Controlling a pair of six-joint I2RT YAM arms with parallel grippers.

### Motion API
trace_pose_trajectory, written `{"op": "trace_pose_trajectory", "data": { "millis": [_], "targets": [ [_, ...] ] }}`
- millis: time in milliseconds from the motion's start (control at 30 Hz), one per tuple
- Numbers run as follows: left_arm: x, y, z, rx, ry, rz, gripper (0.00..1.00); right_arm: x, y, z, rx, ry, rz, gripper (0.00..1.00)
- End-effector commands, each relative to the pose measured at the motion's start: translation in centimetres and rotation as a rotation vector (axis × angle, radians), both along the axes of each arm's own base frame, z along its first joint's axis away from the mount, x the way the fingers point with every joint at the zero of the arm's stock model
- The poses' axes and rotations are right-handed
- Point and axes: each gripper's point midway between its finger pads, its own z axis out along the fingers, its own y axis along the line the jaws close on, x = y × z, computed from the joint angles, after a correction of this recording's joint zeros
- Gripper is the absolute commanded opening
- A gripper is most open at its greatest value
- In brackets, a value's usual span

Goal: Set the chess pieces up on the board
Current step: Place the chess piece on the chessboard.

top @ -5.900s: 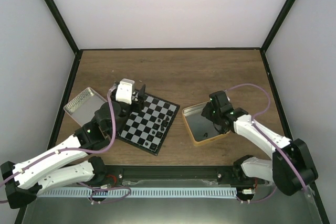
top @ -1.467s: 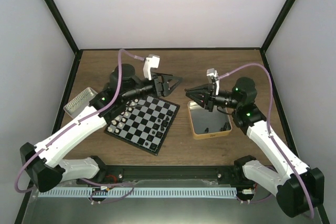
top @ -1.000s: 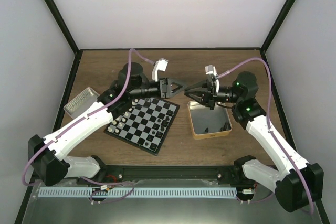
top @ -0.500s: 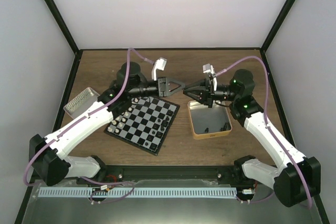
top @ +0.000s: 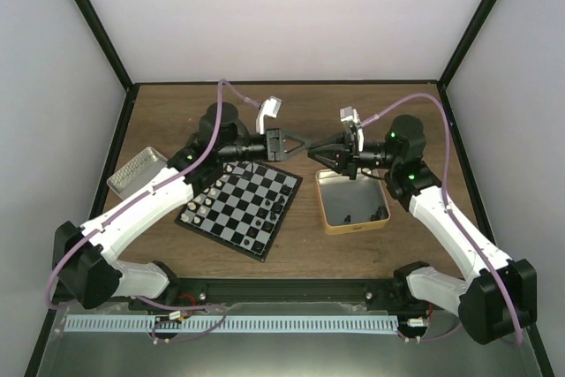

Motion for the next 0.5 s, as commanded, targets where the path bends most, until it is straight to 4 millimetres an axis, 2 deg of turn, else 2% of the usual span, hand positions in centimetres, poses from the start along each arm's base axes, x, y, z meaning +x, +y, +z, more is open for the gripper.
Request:
{"op": "trace_pose_trajectory", "data": {
  "millis": [0,300,467],
  "targets": [
    [-1.0,-0.6,-1.3,0.028,0.028,-0.068,0.17,0.7,0.0,2.1,0.014,-0.065,-0.028,0.17],
    [-1.2,-0.8,-1.8,0.046,0.047,-0.084,0.05,1.8,0.1,1.2,-0.017,-0.049,-0.057,0.17],
    [-1.2,-0.7,-1.9,0.049,0.048,-0.085,0.04,2.5,0.2,0.6,-0.032,-0.037,-0.074,0.17]
  ]
}}
